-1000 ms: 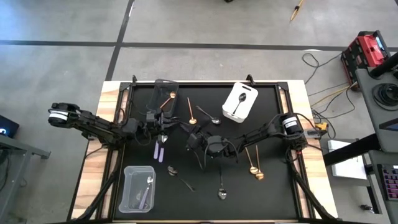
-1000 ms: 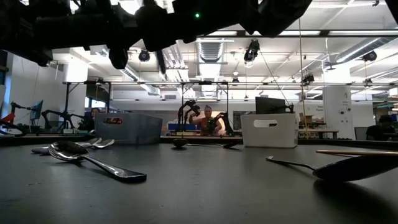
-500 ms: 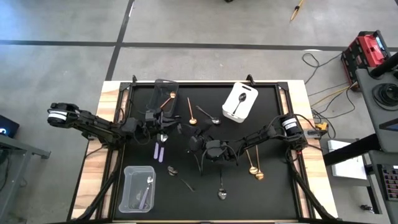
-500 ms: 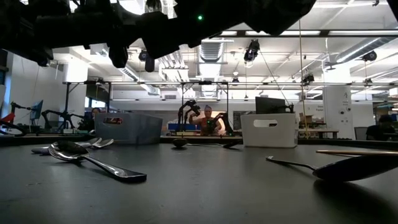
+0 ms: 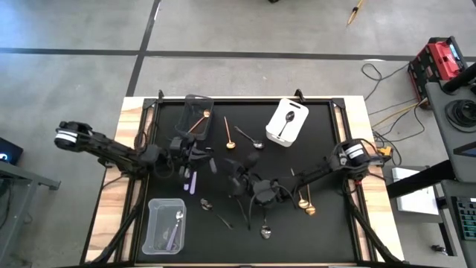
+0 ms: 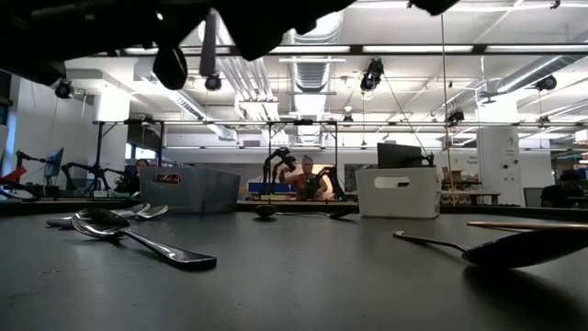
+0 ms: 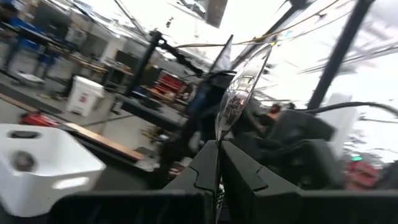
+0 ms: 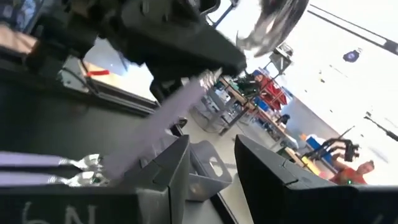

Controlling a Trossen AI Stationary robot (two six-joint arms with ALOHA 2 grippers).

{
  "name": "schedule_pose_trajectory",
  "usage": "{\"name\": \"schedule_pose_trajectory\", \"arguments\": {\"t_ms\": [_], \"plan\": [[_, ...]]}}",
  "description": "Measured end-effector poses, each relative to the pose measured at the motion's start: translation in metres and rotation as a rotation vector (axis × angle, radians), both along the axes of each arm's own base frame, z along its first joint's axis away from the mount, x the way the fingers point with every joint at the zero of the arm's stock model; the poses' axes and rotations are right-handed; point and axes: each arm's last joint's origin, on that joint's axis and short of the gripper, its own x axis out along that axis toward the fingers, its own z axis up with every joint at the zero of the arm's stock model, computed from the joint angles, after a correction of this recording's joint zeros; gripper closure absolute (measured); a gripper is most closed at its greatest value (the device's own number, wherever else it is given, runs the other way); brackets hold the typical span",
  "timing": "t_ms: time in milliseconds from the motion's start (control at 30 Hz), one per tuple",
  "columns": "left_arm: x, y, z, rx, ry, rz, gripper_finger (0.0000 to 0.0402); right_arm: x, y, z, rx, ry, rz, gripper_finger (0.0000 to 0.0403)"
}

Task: Sort silverware by color (type)
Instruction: Put the purple spoon into the transparent bin

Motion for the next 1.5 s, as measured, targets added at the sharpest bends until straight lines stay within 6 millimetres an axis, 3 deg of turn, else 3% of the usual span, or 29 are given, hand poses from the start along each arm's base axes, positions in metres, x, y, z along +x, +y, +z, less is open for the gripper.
{"name": "schedule_pose_trajectory", "arguments": {"t_ms": [333, 500, 633, 900, 1167, 1300, 1500], "plan": [[-0.010, -0.037, 0.011, -0.243, -0.023, -0.266, 0.0401, -0.020, 0.002, 0.032, 0.047, 0.051, 0.058, 0.0286], [-0.008, -0.072, 0.027, -0.372, -0.003, -0.401, 0.0401, -0.024, -0.003, 0.038, 0.122, 0.059, 0.125, 0.0291], [-0.005, -0.098, 0.035, -0.461, 0.130, -0.453, 0.0401, -0.024, -0.007, 0.038, 0.137, 0.068, 0.143, 0.0294], [-0.012, -0.135, 0.042, -0.506, 0.669, -0.347, 0.0401, -0.024, -0.007, 0.036, 0.126, 0.096, 0.149, 0.0292], [-0.061, -0.141, 0.092, -0.409, 1.228, -0.060, 0.0401, -0.025, -0.006, 0.031, 0.170, 0.110, 0.146, 0.0301], [-0.083, -0.147, 0.099, -0.484, 1.325, 0.106, 0.0401, -0.027, -0.004, 0.028, 0.195, 0.118, 0.146, 0.0303], [-0.089, -0.177, 0.075, -0.593, 1.307, 0.201, 0.0401, -0.027, -0.004, 0.026, 0.203, 0.131, 0.141, 0.0300]]}}
